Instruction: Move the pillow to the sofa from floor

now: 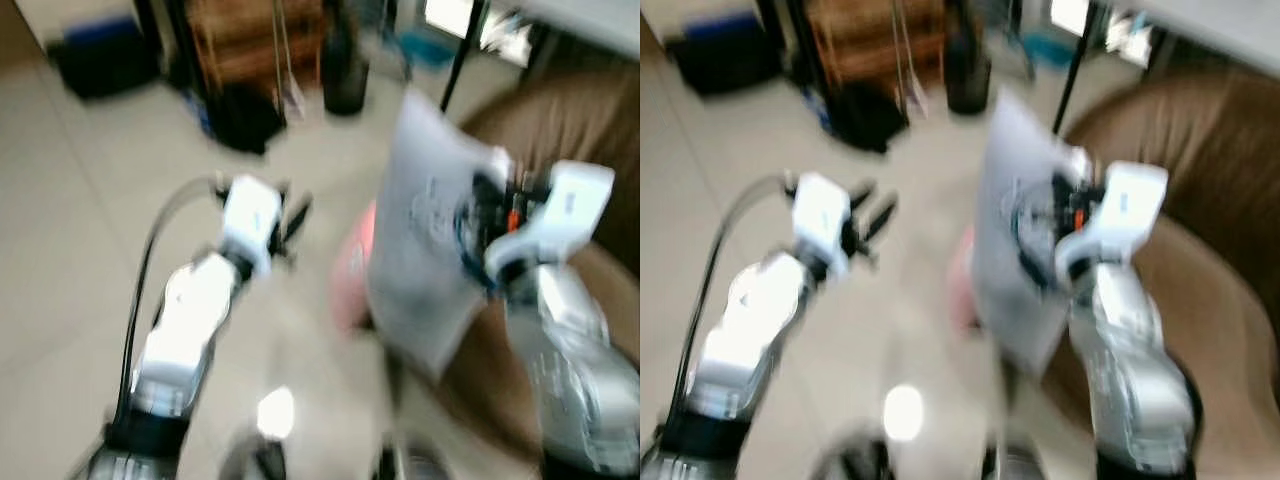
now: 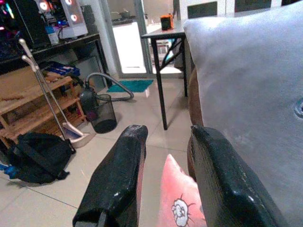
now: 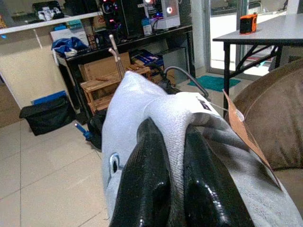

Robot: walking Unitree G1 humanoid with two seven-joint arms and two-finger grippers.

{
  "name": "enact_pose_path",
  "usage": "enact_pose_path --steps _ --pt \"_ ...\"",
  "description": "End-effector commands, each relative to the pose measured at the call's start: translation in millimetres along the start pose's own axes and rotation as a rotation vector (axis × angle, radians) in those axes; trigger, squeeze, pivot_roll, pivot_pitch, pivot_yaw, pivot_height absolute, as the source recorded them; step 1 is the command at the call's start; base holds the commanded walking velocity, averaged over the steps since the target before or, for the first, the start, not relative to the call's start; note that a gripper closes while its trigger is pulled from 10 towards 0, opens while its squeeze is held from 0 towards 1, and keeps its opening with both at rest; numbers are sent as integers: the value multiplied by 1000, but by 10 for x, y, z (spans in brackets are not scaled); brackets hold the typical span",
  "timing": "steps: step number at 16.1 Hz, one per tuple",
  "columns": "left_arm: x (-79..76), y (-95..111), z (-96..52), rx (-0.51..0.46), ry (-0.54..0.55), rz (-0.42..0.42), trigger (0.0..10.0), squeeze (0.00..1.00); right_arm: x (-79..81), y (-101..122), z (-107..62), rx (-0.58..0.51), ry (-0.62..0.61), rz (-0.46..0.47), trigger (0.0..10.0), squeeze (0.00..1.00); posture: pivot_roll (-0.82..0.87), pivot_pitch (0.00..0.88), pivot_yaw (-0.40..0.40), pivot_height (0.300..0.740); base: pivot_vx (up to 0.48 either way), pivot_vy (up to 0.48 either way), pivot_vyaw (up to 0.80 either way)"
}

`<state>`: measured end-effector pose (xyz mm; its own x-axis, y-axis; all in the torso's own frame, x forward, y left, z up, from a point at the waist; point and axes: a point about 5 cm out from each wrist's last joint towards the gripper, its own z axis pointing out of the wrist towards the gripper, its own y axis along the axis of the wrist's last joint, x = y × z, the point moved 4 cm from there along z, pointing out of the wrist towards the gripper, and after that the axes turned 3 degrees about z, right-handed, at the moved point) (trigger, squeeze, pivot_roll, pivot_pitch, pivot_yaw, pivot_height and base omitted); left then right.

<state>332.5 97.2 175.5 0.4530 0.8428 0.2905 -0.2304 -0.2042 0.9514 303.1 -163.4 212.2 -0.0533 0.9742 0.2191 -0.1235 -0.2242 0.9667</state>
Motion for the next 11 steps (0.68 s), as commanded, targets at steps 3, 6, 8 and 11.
enact_pose_path --steps 3,6,8,11 --pt "8 41 11 -15 7 -24 10000 0 -110 6 -48 4 -61 -61 10000 0 -48 49 -13 740 0 0 0" --pt "-37 41 38 -8 -13 -20 10000 0 -131 -14 -49 -5 -87 -64 10000 0 -46 44 -16 740 0 0 0" --pt "-32 51 57 -18 -5 -26 10000 0 -139 -76 -52 25 -95 -62 10000 0 -49 41 -15 740 131 0 0" --pt "-38 36 60 -11 -21 -12 10000 0 -144 -133 -49 47 -104 -61 10000 0 -49 38 -15 740 336 0 -533"
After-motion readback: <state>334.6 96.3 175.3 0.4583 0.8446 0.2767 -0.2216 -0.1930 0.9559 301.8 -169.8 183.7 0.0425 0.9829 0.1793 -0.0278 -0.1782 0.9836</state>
